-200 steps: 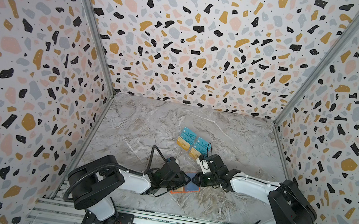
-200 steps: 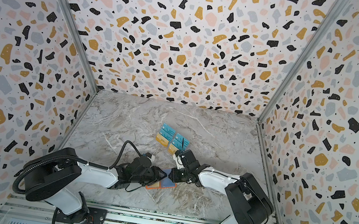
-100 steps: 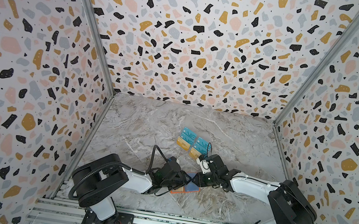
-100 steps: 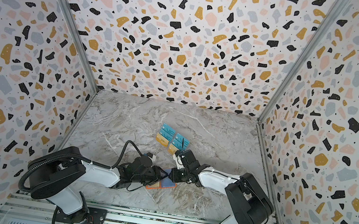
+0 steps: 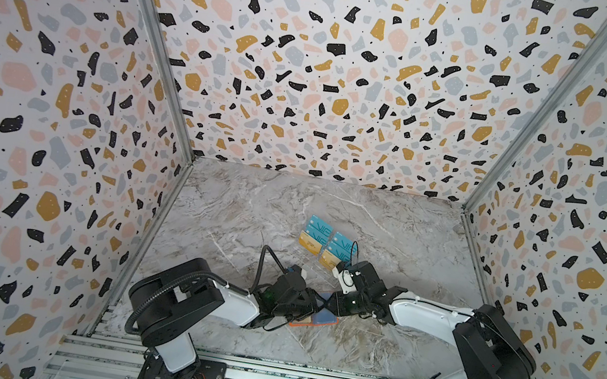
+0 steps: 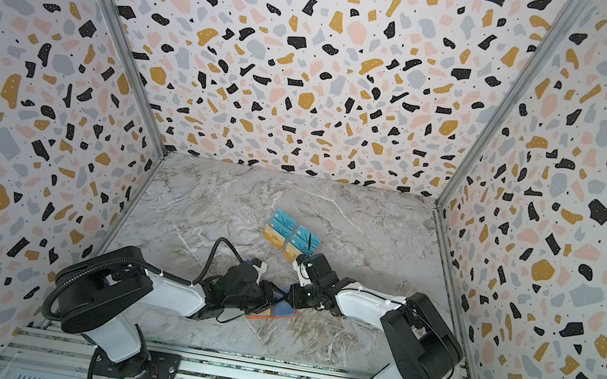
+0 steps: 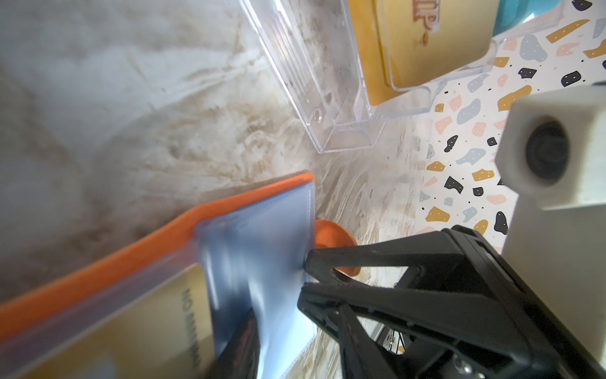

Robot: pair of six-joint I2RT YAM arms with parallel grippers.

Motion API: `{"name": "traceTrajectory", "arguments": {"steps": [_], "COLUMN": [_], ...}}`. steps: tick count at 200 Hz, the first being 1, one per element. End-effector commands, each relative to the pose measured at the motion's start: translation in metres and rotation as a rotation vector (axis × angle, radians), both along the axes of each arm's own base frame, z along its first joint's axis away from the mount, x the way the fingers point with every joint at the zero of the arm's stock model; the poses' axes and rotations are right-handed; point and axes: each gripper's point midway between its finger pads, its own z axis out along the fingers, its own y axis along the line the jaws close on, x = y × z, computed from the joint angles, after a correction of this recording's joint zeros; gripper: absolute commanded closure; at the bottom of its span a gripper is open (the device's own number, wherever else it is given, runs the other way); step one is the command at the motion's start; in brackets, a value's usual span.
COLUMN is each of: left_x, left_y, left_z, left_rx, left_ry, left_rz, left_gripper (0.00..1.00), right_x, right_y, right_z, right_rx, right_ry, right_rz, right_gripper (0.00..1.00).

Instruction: Put the credit cards into the card holder

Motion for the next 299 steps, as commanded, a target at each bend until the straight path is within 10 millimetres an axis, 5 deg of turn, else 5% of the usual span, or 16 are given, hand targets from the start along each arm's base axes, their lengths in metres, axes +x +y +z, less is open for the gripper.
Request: {"name": "traceTrajectory", "arguments": {"steps": [1, 45, 121, 203, 299], "left_x": [0.000, 0.007, 0.012, 0.011, 0.006], "left_y": [0.001, 0.007, -0.001, -0.001, 0.002], "left_z": [-0.004, -0.005, -0.001, 0.009, 0.018], "left_rx": [-0.002, -0.018, -0.115, -0.174, -0.175], "left_ry": [-0.006, -0.023, -0.028, -0.030, -0.080], "left_rz": [-0.015, 0.014, 0.003, 0.017, -0.043], "left_gripper": [0.59, 0.59, 0.67, 0.97, 0.97], "right_x": [-0.006, 0.002, 0.004, 0.012, 0.007], "right_y": [-0.010, -0.010, -0.020, -0.024, -0.018], "right_z": [0.000, 0.021, 0.028, 0.041, 0.026], "right_rx": [-0.030, -0.006, 0.007, 0.061, 0.108], "right_ry": [0.015, -0.045, -0.084, -0.118, -0.044], "right_rz": [-0.013, -0.039, -0.091, -0.143, -0.089], "right_gripper": [0.76, 0.77, 0.81, 0.84, 0.84]}}
